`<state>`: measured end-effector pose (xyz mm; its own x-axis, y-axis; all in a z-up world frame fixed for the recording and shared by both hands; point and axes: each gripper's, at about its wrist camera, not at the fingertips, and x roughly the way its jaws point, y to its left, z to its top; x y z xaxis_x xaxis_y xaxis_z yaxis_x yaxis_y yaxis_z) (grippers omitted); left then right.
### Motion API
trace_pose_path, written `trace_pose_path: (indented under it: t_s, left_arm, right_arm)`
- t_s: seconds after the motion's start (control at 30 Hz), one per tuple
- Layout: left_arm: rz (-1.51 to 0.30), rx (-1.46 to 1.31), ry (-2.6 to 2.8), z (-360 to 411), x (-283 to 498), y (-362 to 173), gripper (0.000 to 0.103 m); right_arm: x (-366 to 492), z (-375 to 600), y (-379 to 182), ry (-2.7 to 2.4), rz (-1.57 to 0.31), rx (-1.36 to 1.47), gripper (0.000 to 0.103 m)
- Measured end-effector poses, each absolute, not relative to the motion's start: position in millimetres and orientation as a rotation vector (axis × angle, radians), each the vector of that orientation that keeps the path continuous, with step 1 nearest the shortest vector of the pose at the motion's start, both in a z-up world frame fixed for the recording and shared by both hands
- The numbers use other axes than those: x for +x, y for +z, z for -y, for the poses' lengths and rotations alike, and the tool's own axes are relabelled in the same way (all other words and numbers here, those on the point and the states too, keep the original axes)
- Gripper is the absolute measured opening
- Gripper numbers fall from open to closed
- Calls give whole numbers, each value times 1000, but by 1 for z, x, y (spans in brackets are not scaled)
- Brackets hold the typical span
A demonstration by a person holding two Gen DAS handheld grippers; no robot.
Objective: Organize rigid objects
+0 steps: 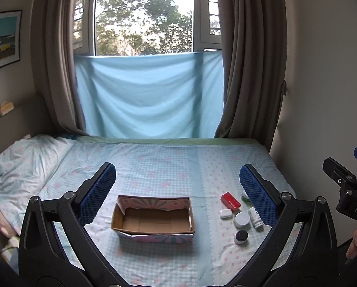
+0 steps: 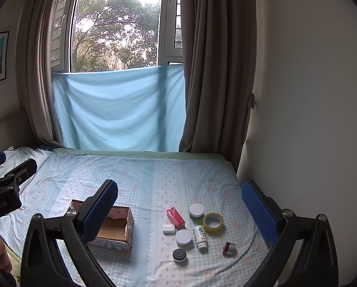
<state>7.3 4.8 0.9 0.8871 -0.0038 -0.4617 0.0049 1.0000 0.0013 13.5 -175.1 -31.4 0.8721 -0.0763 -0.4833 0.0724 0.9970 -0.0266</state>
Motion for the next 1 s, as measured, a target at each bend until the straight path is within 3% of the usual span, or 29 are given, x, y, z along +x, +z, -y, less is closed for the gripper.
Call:
trace_pose_path:
  t_s: [1.0]
  left_arm:
    - [-467,-1,-19,-10,5,5,103]
  right_arm:
    - [15,180,-26,-66,-498,2,103]
